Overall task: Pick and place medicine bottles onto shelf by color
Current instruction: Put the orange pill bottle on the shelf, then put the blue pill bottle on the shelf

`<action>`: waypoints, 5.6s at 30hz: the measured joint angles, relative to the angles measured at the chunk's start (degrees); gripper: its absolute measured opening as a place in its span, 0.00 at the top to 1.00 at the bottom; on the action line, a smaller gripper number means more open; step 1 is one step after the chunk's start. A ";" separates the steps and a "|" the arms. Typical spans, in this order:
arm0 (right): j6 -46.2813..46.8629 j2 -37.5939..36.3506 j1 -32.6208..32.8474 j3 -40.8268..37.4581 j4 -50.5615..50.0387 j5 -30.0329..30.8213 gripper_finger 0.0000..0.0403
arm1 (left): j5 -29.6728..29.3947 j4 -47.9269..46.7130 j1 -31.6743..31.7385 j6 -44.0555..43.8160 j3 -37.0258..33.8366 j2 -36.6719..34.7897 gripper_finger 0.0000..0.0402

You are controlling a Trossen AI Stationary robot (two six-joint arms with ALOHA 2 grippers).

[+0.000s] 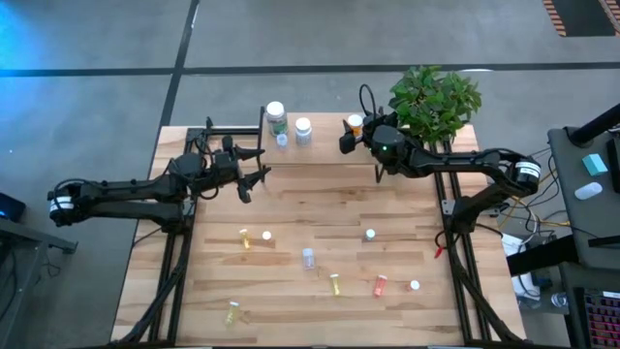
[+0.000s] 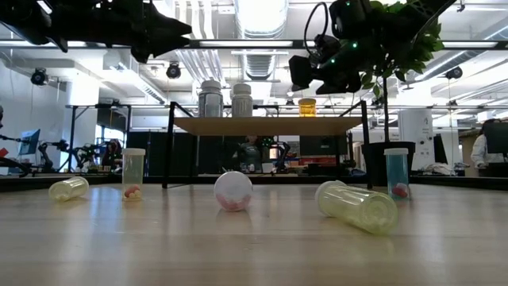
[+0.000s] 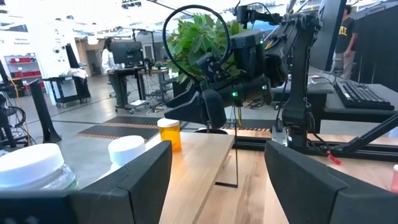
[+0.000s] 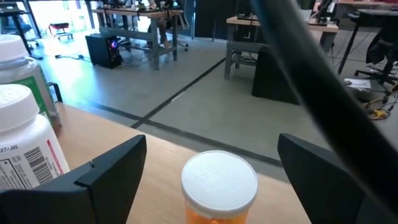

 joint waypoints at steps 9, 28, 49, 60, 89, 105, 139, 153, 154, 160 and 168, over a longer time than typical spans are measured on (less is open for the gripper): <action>2.15 0.00 0.00 0.04 -1.66 -0.56 0.13 | -0.15 -0.87 0.03 0.29 0.00 -1.69 0.40; 4.77 3.08 -0.02 0.04 -3.07 -1.82 0.13 | -0.13 -1.14 0.11 0.38 0.00 -1.51 0.40; 3.24 3.45 -0.44 0.04 -0.74 -1.55 0.47 | -0.09 -1.28 0.11 0.15 0.00 -1.53 0.40; 2.44 3.34 -0.44 0.04 -0.92 -1.32 0.48 | -0.07 -1.30 0.11 0.06 0.00 -1.48 0.40; 0.60 2.47 -4.35 0.00 -2.45 3.74 0.49 | -0.06 -1.28 0.11 0.06 -0.04 -1.46 0.40; 0.51 2.60 -4.81 -0.01 -5.29 3.04 0.40 | -0.04 -1.26 0.11 0.00 -0.06 -1.52 0.40; 0.01 -4.83 2.20 -0.02 -2.94 -2.72 0.11 | -0.02 -1.28 0.07 -4.53 1.77 -1.47 0.40; -2.93 -4.87 9.52 1.84 -1.33 -18.92 0.11 | 0.00 -18.67 0.11 -6.10 6.75 -6.97 0.40; -3.50 -4.87 10.29 2.01 -1.34 -20.23 0.11 | 0.00 -19.19 0.11 -6.13 6.75 -7.14 0.40; -7.42 -4.87 14.86 2.10 -1.16 -24.43 0.11 | 0.00 -21.33 0.11 -7.14 6.43 -6.38 0.40; -9.49 -3.43 18.68 2.05 -0.08 -24.44 0.11 | 2.41 -27.58 0.07 -9.00 5.76 -6.09 0.40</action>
